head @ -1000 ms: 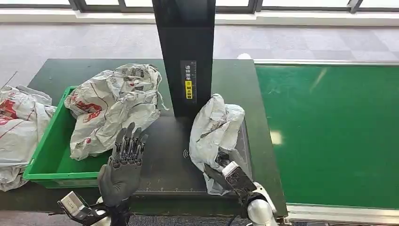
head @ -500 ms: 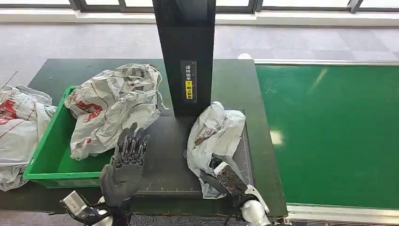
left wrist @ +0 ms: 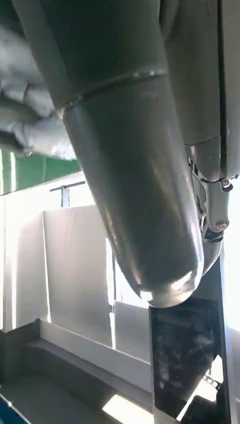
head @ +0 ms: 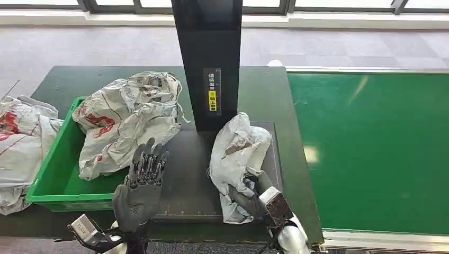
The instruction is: Moved the parcel from conveyor to table for the left to box.
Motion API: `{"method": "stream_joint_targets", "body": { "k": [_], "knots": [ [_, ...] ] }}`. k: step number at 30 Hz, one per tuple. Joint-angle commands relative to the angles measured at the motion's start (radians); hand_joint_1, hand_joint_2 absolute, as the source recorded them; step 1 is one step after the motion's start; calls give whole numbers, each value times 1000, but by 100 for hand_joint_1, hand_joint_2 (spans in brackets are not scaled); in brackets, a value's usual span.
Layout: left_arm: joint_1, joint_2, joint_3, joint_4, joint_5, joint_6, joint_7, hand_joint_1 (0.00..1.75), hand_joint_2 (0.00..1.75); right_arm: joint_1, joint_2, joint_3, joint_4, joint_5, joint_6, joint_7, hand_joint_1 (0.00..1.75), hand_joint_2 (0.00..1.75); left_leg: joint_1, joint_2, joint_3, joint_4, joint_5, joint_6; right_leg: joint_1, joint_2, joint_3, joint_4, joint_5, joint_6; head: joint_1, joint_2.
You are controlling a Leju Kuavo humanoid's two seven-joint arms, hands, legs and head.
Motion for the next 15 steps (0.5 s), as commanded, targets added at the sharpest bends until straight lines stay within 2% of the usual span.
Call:
{"method": "stream_joint_targets", "body": {
  "k": [1,6,12,15],
  "knots": [
    [-34,7,19,38,1,-4,-25,0,0,29,-23,-32,-122,-40,38,-15,0,0,1,-2,2,-2,0,0,1,-2,3,-3,0,-1,0,0],
    [-41,3,23,41,-4,-4,-25,0,0,28,-23,-17,-122,-25,52,-11,0,0,1,-2,1,-2,1,0,1,-2,2,-3,1,-1,0,0],
    [-33,2,24,33,-5,-1,-25,0,0,-1,-24,17,-58,68,50,69,0,0,0,-1,1,-1,0,0,1,0,2,-2,0,-1,0,0],
    [-33,2,24,33,-5,-1,-25,0,0,-1,-24,17,-58,68,50,69,0,0,1,1,1,-1,0,0,1,1,2,-2,1,-1,0,0]
  ]
}}
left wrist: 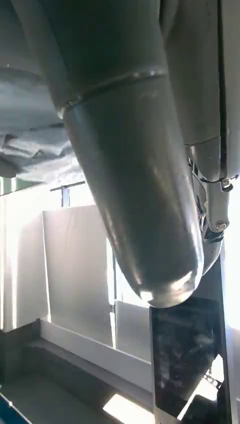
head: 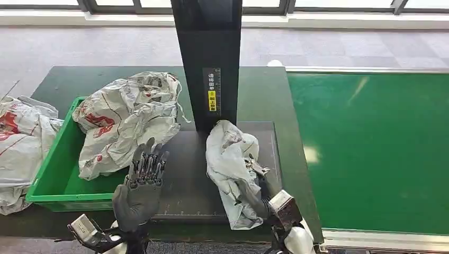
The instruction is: Moved the parcel from conveyor to table for the left to box.
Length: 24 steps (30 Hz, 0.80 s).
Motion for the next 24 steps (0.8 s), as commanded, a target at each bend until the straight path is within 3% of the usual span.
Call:
{"method": "stream_joint_targets", "body": {
  "k": [1,5,12,17,18,24],
  "knots": [
    [-32,2,23,33,-4,1,-25,0,0,-31,-19,19,51,48,-6,43,0,0,1,0,1,-2,0,0,1,0,2,-2,1,-1,0,0],
    [-32,2,23,33,-4,1,-25,0,0,-31,-19,19,51,48,-6,43,0,0,1,0,1,-1,0,0,1,0,2,-2,1,-1,0,0],
    [-21,-4,24,17,-14,11,-25,0,0,-66,-8,53,132,242,-133,154,0,0,1,2,1,-1,0,0,1,2,1,-2,1,-1,0,0],
    [-18,-6,25,13,-17,12,-25,0,0,-60,3,30,113,228,-153,153,0,0,1,1,1,-1,0,0,1,1,1,-1,1,0,0,0],
    [-17,-5,24,17,-19,13,-25,0,0,-59,-6,35,108,263,-160,183,0,175,1,1,1,-1,0,0,1,1,1,-2,1,-1,0,0],
    [-40,-6,30,111,-101,78,-25,0,0,-11,7,17,-11,290,-229,135,0,175,1,0,2,-2,0,0,1,0,3,-3,1,-1,0,0]
  ]
}}
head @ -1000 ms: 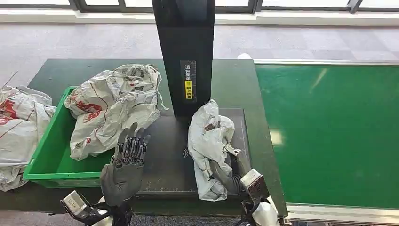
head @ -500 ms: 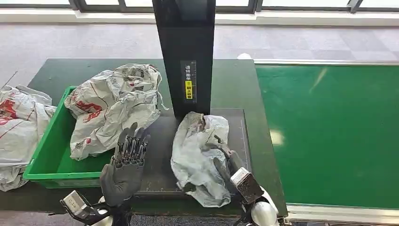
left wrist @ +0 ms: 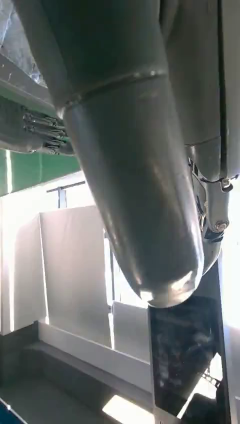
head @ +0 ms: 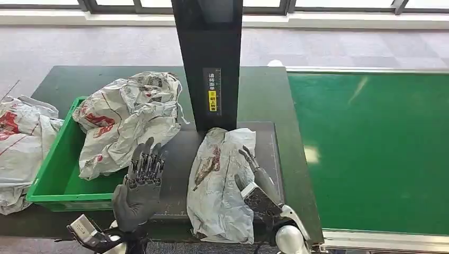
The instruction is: Moved the parcel from conveyor to table for the left to box.
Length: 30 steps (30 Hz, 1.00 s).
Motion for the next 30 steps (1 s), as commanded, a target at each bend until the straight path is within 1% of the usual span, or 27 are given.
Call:
{"method": "stream_joint_targets", "body": {
  "k": [1,2,3,4,5,7,8,9,12,14,15,30],
  "knots": [
    [-45,-6,28,133,-97,73,-25,0,0,22,5,-3,-79,8,-65,-55,0,175,-1,-1,1,-1,0,0,-1,-1,1,0,0,0,0,0],
    [-53,-10,22,152,-131,99,-24,0,0,41,8,-8,-142,-25,-91,-110,0,175,0,-1,2,-2,1,0,0,-1,2,-2,0,-1,0,0],
    [-60,-8,14,165,-160,124,-21,0,0,58,11,-12,-195,-108,-59,-168,0,175,0,-1,2,-2,1,0,1,-1,2,-3,0,-1,0,0],
    [-69,-8,2,181,-200,167,-12,0,0,79,6,-18,-257,-161,-29,-199,0,175,0,-2,1,-2,1,0,0,-2,1,-1,0,-1,0,0],
    [-75,-9,-7,191,-226,195,-10,0,0,93,5,-25,-289,-177,-25,-210,0,175,0,-4,-1,0,1,0,0,-4,0,0,-1,0,0,0],
    [-81,-12,-28,204,-321,313,-1,0,0,119,-7,-27,-371,-274,-5,-213,0,175,-1,-4,-1,0,1,0,-1,-4,0,0,-1,0,0,0],
    [-82,-15,-33,209,-329,328,3,0,0,125,-15,-25,-385,-298,-8,-213,0,175,0,-4,0,-1,1,0,0,-4,0,-1,-1,0,0,0],
    [-83,-16,-38,212,-347,355,8,0,0,128,-23,-22,-394,-317,-15,-213,0,175,0,-6,0,0,0,0,1,-6,1,-1,-1,0,0,0],
    [-83,-16,-38,212,-347,355,8,0,0,128,-23,-22,-394,-317,-15,-213,0,175,0,-3,0,-1,1,0,0,-3,0,-1,0,0,0,0],
    [-81,-6,-70,220,-452,450,24,0,0,109,-48,-9,-402,-382,-19,-213,0,175,0,-4,0,-1,1,0,0,-3,1,-2,0,0,0,0],
    [-81,5,-94,232,-504,475,34,0,0,95,-55,-11,-402,-407,-15,-213,0,175,0,-2,0,0,0,0,0,-1,0,-2,0,0,0,0],
    [-81,5,-94,232,-504,475,34,0,0,95,-55,-11,-402,-407,-15,-213,0,175,0,0,1,-1,0,0,1,1,0,-2,0,0,0,0]
  ]
}}
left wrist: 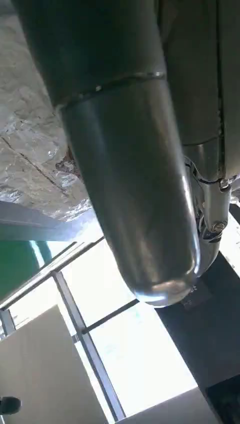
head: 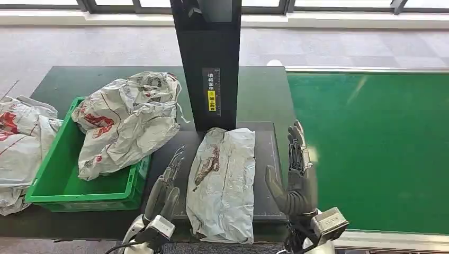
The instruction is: Moved the parcel from conveyor to table for the left to box.
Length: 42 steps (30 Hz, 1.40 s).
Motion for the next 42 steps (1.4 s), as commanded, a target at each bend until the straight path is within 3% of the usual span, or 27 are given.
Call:
{"method": "stream_joint_targets", "body": {
  "k": [1,15,18,19,25,28,31,35,38,42],
  "knots": [
    [-44,-1,-15,66,-1,4,6,0,0,-19,-35,-10,-6,-3,2,2,0,175,0,-2,1,-1,0,0,0,-2,2,-1,0,0,0,0],
    [-44,-1,-15,66,-1,4,6,0,0,-19,-35,-10,-6,-3,2,2,0,175,0,-2,0,0,0,0,0,-2,1,-1,0,0,0,0],
    [-56,28,-62,119,-141,41,90,0,0,-20,-41,-15,-9,-26,5,2,0,175,1,-2,1,-1,1,0,1,-2,2,-2,0,0,0,0],
    [-63,37,-79,145,-206,78,108,0,175,-16,-45,-14,-14,-35,8,2,0,175,0,-2,1,-1,1,0,0,-2,1,-2,0,0,0,0],
    [-106,57,-169,325,-518,182,283,0,175,-36,-46,-18,-1,-53,24,2,0,175,0,-2,2,-2,1,0,0,-2,3,-2,0,0,0,0],
    [-144,61,-206,467,-644,152,386,0,175,-53,-46,-19,14,-58,39,2,0,175,-1,-4,3,-4,2,0,0,-4,4,-3,1,0,0,0],
    [-164,50,-169,510,-635,301,353,0,175,-25,-49,-16,-13,-62,11,2,0,175,0,-3,3,-4,2,0,0,-3,5,-5,1,-1,0,0],
    [-177,27,-47,369,-509,431,308,0,175,8,-38,-15,-36,-51,-2,2,0,175,0,-3,1,-1,1,0,0,-3,2,-2,0,0,0,0],
    [-166,42,-95,361,-570,325,290,0,175,-18,-33,-15,-7,-49,20,2,0,175,0,-1,0,0,0,0,0,-1,0,0,0,0,0,0],
    [-165,19,-139,441,-636,315,306,0,175,-47,-40,-14,23,-58,24,2,0,175,0,0,2,-2,0,0,0,0,3,-2,1,0,0,0]
  ]
}}
